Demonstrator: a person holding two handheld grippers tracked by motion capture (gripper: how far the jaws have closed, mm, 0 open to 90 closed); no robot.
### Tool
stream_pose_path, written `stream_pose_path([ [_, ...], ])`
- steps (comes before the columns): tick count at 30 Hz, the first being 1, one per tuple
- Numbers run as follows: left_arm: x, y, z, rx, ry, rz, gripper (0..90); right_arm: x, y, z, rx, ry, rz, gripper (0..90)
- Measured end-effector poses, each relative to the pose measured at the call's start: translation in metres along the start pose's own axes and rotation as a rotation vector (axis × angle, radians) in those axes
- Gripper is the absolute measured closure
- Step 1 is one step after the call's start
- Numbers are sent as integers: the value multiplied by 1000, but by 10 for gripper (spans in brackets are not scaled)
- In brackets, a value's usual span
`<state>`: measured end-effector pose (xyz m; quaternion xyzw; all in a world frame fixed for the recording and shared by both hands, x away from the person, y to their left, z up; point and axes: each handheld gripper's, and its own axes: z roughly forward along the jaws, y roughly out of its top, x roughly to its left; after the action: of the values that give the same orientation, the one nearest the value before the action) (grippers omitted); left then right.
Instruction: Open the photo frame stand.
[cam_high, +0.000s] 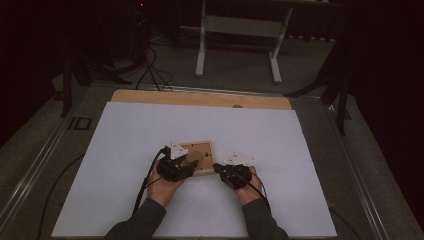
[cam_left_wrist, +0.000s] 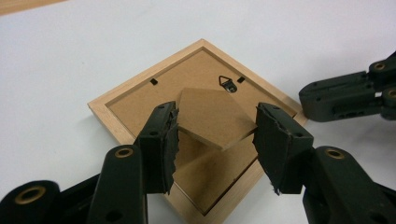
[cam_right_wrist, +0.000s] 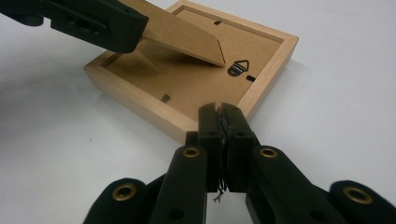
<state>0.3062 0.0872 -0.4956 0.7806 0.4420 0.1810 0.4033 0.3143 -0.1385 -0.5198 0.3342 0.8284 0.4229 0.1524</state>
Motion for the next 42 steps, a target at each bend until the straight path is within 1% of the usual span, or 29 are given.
stream_pose_path([
  [1,1,0,0,4,-6,-6,498,0,0,0,0,0,1,876],
  [3,5,-1,-1,8,-32,-45,490,0,0,0,1,1,2,876],
  [6,8,-2,-2,10,-44,-85,466,0,0,0,0,1,1,873],
  [7,10,-2,-2,23,-56,-97,461,0,0,0,0,1,1,871],
  [12,11,-5,1,53,-92,-129,446,0,0,0,0,2,0,869],
  [14,12,-5,3,52,-109,-154,446,0,0,0,0,3,0,868],
  [15,12,-5,3,52,-109,-154,448,0,0,0,0,3,0,868],
  [16,15,-3,5,65,-139,-191,448,0,0,0,0,3,0,868],
  [18,17,-2,6,71,-147,-218,463,0,0,0,0,4,2,866],
  [20,19,0,7,76,-159,-236,470,0,0,0,-1,4,1,863],
  [24,19,3,10,83,-174,-251,489,0,0,0,-1,4,0,860],
  [29,23,7,14,83,-218,-315,505,0,0,0,-1,5,0,858],
  [32,25,8,15,81,-220,-343,498,0,0,0,0,6,-1,856],
  [33,25,8,15,81,-220,-343,495,0,0,0,0,6,-1,856],
  [34,27,8,16,83,-222,-356,495,0,0,0,-1,7,-2,855],
  [35,27,8,16,83,-222,-356,495,0,0,0,-1,7,-2,855],
  [36,30,8,16,85,-228,-368,494,0,0,0,-1,7,-3,852],
  [37,30,8,16,85,-228,-368,494,0,0,0,-1,7,-3,852],
  [39,30,9,17,83,-235,-385,493,0,0,0,0,6,-4,851],
  [41,30,9,17,90,-236,-382,496,0,0,0,0,6,-4,851],
  [42,31,9,18,95,-242,-388,511,0,0,0,0,6,-4,851],
])
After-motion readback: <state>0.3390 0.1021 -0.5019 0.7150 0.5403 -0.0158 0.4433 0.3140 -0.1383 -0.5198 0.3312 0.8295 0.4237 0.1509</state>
